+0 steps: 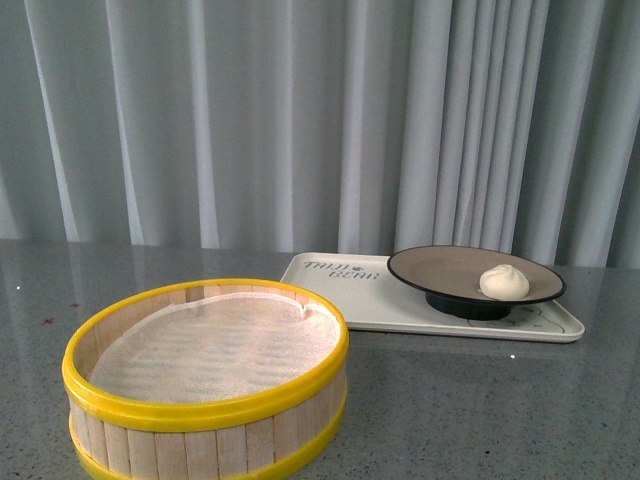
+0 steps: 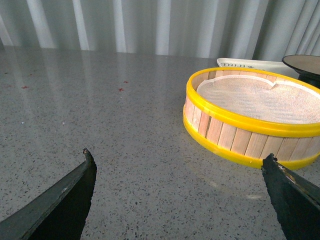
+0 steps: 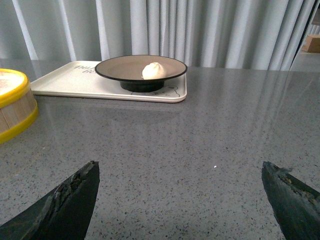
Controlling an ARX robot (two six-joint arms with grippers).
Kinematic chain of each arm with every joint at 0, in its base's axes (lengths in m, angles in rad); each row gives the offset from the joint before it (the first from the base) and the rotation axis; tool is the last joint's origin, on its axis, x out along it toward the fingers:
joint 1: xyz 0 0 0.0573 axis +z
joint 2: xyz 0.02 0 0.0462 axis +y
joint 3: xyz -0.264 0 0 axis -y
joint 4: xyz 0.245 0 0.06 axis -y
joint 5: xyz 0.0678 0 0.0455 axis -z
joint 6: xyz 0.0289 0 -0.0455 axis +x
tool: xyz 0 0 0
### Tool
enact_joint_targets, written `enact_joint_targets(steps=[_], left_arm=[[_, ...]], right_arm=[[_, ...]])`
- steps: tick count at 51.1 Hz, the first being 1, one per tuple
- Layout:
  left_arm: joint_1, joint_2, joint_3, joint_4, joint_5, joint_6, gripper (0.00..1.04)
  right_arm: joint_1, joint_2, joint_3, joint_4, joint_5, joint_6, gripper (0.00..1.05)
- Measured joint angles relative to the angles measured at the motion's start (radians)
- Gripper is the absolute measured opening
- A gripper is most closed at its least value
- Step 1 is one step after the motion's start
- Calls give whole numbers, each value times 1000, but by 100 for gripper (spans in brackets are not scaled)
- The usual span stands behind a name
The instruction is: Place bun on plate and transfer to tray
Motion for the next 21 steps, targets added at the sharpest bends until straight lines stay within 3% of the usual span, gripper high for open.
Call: enact_joint_targets(steps=[21], left_arm=[[0,0,0,0,0,0,98]], right_arm=[[0,0,0,0,0,0,96]])
